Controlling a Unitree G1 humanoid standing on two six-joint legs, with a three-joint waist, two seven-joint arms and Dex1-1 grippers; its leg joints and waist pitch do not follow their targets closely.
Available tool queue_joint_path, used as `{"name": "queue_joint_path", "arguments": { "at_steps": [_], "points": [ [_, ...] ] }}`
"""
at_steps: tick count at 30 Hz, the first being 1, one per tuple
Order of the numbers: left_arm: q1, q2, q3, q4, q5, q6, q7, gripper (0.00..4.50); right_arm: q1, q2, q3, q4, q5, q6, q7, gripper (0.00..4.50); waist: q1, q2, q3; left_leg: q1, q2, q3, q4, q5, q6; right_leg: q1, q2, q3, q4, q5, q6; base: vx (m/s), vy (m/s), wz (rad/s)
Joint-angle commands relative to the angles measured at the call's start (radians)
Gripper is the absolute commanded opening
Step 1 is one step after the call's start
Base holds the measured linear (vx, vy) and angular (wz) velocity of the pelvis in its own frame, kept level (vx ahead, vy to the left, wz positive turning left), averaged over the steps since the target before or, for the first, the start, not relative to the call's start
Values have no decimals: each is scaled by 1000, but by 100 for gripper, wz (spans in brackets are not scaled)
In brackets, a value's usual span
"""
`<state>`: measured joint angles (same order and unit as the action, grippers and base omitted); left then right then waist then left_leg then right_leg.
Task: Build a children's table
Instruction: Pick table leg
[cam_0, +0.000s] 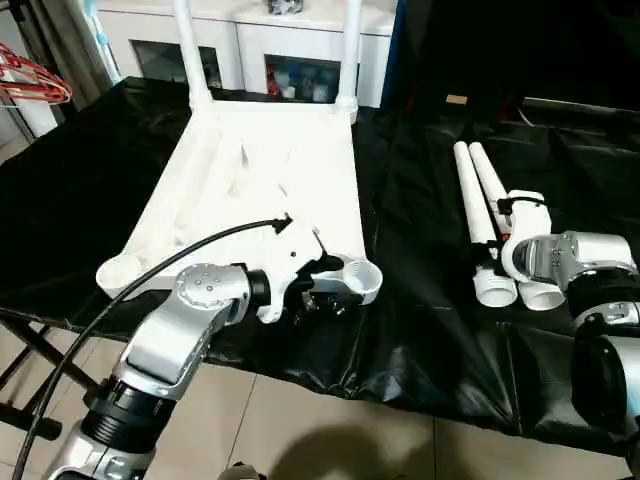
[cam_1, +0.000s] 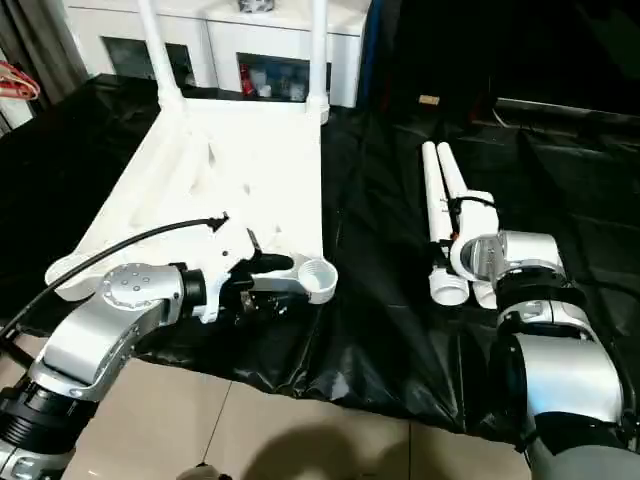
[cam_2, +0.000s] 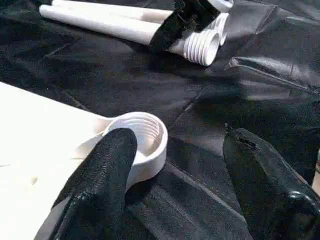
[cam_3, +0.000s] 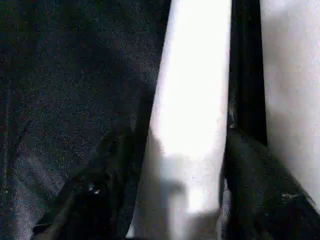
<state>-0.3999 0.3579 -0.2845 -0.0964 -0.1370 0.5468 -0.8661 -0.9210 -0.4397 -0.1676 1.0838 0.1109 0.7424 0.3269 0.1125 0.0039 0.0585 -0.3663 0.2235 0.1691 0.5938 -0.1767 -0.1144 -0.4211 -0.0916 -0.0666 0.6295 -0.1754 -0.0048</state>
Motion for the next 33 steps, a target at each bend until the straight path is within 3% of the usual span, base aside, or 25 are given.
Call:
{"name": "queue_joint_path", "arguments": {
  "at_steps": [1, 8, 11, 13, 14, 17, 22, 27, 30, 33],
  "points": [
    [-7, 13, -11, -24, -3, 9, -1, 323, -14, -5, 7, 27, -1, 16, 8, 260, 3, -19, -76, -3, -13, 18, -55, -141, 12, 66, -29, 28, -67, -181, -202, 0, 0, 0],
    [-15, 12, -1, -20, -5, 8, 8, 362, -16, -7, -19, 81, 9, -17, 4, 201, 4, -19, -77, -2, -12, 17, -56, -149, 8, 64, -30, 27, -67, -193, -202, 0, 0, 0],
    [-33, -13, 32, 6, -16, 3, 39, 393, -16, -5, -53, 82, 34, -47, 1, 195, 4, -20, -76, -3, -13, 17, -56, -158, 4, 64, -30, 27, -68, -194, -202, 0, 0, 0],
    [-61, -45, 63, 44, -25, -5, 78, 401, -13, 4, -85, 59, 72, -88, 41, 192, 7, -12, -77, -2, -14, 16, -55, -170, 5, 64, -30, 27, -69, -191, -204, 0, 0, 0],
    [-61, -45, 63, 44, -25, -5, 78, 409, -13, 4, -85, 59, 72, -88, 41, 191, 7, -17, -79, -3, -15, 16, -54, -168, 9, 67, -29, 26, -68, -185, -204, 0, 0, 0],
    [-91, -89, 93, 79, -45, -4, 117, 440, -5, 17, -112, 21, 117, -84, 108, 191, 10, -18, -80, -5, -14, 16, -53, -149, 24, 68, -30, 26, -66, -154, -214, 0, 0, 0],
    [-205, -251, 177, 207, -94, 31, 268, 450, 62, 55, -146, -157, 235, -12, 300, 191, 22, -26, -83, -7, -12, 16, -49, -115, 53, 73, -28, 24, -62, -104, -230, 0, 0, 0],
    [-267, -348, 245, 278, -167, 85, 329, 450, 163, 84, -106, -380, 315, 21, 412, 190, 48, -27, -81, -4, -14, 19, -47, -97, 71, 71, -30, 27, -69, -111, -220, 0, 0, 0],
    [-349, -433, 346, 401, -239, 129, 416, 450, 281, 120, -75, -639, 410, 66, 500, 190, 58, -25, -84, -2, -12, 14, -48, -96, 76, 72, -29, 28, -68, -107, -205, 0, 0, 0],
    [-400, -470, 408, 477, -280, 145, 473, 450, 337, 140, -68, -772, 471, 108, 541, 190, 67, -26, -81, -2, -13, 12, -52, -120, 69, 71, -32, 27, -77, -154, -193, 0, 0, 0]
  ]
}}
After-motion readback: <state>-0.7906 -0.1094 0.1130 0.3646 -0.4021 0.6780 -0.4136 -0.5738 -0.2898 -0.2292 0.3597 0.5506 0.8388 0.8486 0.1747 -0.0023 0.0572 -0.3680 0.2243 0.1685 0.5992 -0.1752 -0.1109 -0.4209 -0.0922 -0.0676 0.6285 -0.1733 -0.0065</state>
